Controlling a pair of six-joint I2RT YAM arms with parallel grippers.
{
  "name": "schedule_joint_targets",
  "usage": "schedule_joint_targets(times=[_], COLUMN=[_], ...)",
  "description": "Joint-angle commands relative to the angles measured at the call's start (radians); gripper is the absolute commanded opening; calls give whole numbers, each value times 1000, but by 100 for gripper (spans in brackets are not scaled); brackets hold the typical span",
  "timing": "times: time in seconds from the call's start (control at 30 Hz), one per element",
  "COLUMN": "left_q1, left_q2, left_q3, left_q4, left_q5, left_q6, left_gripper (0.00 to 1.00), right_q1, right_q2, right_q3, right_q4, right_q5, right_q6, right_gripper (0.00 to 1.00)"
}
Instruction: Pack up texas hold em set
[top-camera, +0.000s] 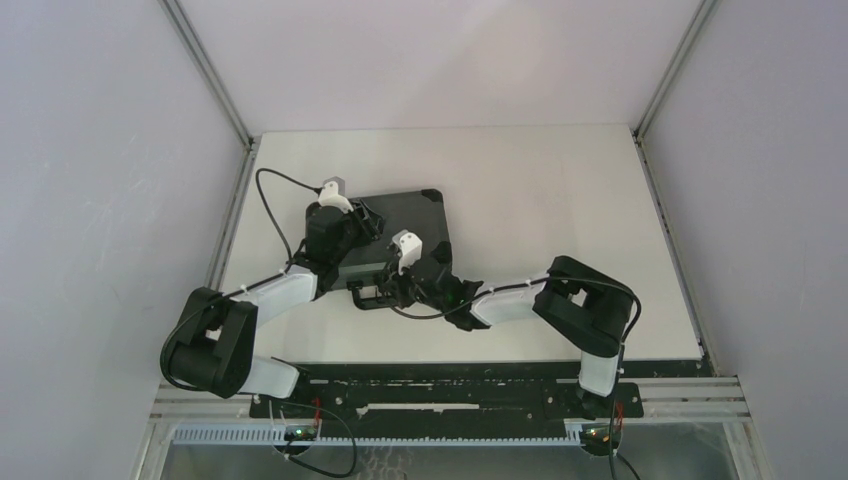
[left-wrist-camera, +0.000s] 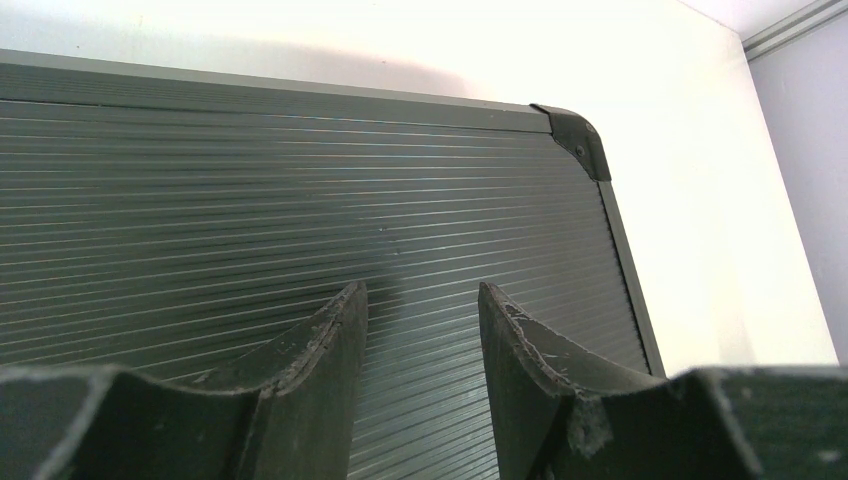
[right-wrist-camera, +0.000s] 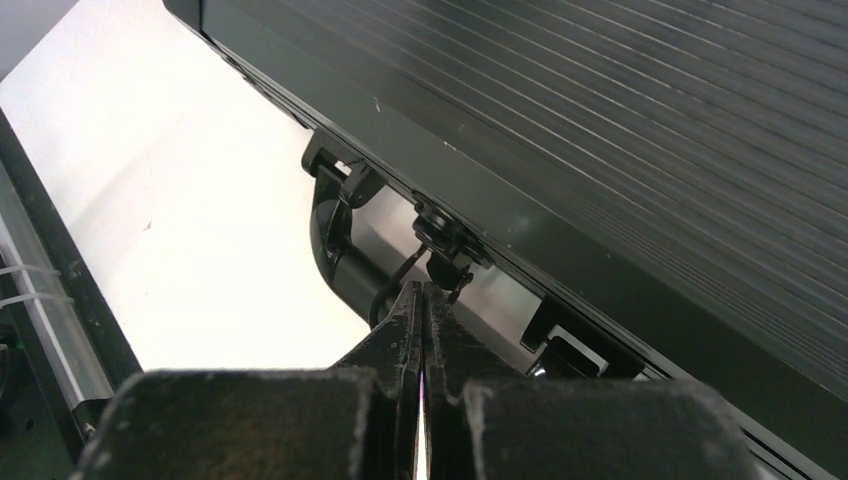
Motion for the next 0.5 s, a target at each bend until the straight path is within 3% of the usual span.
schedule_joint_targets(times=[0.0,0.2,0.47], left_q1=[2,1,1], left_q2=[24,30,27], left_q3=[-30,-22,-28], left_q4=[-73,-67,-62], left_q5=[4,15,18], left_q6=[-2,-6,-8], left_gripper=[50,50,50], right_q1=[-1,36,56], right_q2=[-35,-72,46], right_q3=[-21,-130,-158], right_q4=[27,46,207], right_q5=[1,-24,-128], right_q6=[23,69,174], right_gripper=[0,0,0])
